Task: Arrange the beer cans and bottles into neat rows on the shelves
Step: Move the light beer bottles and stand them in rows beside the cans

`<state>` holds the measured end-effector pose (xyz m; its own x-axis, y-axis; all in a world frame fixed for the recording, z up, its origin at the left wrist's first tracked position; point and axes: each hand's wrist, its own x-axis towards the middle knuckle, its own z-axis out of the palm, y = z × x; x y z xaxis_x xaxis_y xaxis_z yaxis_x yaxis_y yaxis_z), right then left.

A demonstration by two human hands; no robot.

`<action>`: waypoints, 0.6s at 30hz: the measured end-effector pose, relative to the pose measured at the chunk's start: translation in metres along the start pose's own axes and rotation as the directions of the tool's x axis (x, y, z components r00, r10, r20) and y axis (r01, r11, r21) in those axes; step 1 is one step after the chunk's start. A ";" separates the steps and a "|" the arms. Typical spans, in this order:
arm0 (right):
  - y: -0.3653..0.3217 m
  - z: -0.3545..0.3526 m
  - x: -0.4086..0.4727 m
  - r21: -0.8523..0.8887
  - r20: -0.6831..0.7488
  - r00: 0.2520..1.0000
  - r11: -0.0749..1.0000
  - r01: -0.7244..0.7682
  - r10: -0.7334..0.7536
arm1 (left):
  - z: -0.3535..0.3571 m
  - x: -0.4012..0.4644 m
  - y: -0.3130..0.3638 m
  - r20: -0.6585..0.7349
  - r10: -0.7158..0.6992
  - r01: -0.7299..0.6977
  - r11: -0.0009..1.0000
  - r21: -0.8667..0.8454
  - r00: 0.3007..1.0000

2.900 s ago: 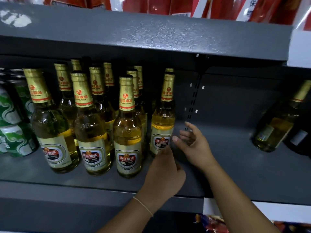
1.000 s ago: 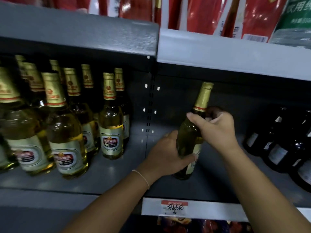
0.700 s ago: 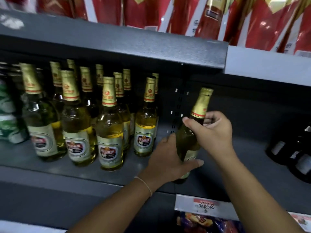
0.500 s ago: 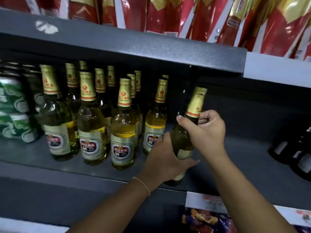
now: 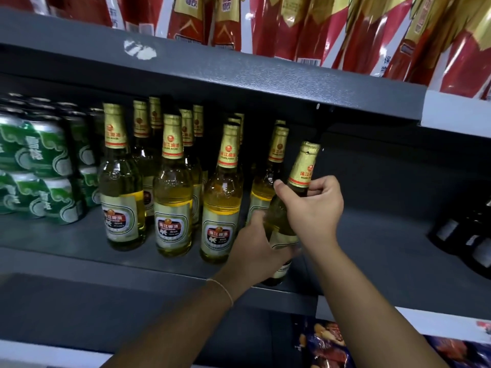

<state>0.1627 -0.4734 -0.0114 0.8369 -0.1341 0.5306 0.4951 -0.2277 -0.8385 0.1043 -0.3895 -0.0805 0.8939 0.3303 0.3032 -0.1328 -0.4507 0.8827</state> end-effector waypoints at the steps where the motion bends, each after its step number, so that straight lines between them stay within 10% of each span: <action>1: -0.001 0.001 0.000 -0.015 0.002 1.000 1.000 0.005 -0.005 | -0.001 0.000 0.000 0.009 0.000 0.000 1.000 -0.006 1.000; 12: 0.004 -0.001 0.012 -0.055 0.253 0.964 0.994 0.097 -0.080 | -0.009 0.008 -0.012 0.025 0.073 -0.075 0.994 0.079 0.997; 18: 0.015 -0.020 0.006 0.258 0.583 0.807 0.964 -0.071 -0.097 | -0.009 0.006 -0.021 0.047 0.093 -0.094 0.995 0.016 0.995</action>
<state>0.1707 -0.4967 -0.0186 0.7635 0.4756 0.4368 0.4780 0.0385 -0.8775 0.1089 -0.3705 -0.0943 0.8967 0.2478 0.3667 -0.2093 -0.4928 0.8446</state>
